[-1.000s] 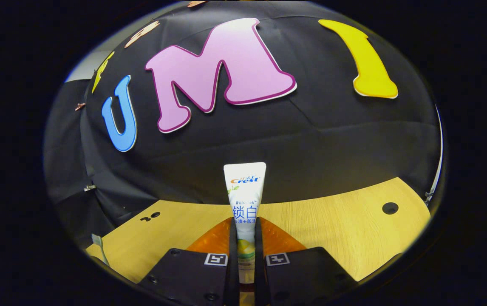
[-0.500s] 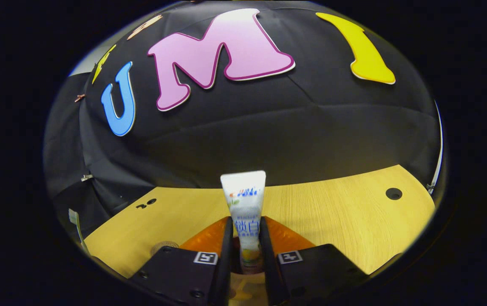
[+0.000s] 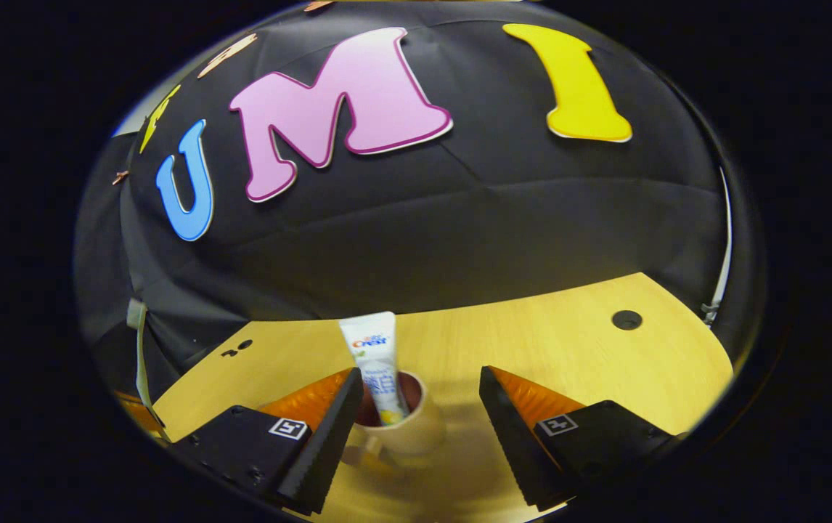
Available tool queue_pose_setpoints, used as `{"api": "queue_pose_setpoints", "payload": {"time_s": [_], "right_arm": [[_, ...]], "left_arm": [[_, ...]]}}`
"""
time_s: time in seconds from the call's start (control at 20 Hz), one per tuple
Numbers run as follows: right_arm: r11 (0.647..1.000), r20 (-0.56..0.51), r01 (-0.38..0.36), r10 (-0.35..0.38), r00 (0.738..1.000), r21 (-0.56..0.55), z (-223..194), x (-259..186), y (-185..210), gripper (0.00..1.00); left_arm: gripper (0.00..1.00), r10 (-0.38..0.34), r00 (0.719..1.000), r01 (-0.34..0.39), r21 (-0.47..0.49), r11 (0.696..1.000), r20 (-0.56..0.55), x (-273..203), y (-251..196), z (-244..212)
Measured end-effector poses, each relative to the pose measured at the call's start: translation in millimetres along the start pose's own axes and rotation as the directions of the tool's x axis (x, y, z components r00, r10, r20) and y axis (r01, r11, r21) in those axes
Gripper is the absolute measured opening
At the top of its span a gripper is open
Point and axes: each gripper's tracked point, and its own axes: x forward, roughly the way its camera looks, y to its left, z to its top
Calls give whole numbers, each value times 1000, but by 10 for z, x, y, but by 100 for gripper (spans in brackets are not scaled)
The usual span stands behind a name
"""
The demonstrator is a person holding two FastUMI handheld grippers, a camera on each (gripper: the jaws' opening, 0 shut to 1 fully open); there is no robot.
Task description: Put the toothbrush and toothpaste on the desktop into the cup, then pick up the cup and place it on the coaster on the desktop.
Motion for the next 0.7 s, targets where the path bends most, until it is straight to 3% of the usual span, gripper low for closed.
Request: {"api": "queue_pose_setpoints", "payload": {"time_s": [0.35, 0.7], "right_arm": [[994, -45, 111, -112, 993, -16, -87, -355, -674, 98], [982, -47, 177, -180, 983, -63, -4, -726, -1079, 98]], "left_arm": [[6, -137, 985, 128, 83, 988, 104, 628, -424, 530], [6, -261, 944, 227, 176, 958, 203, 1244, -790, 785]]}}
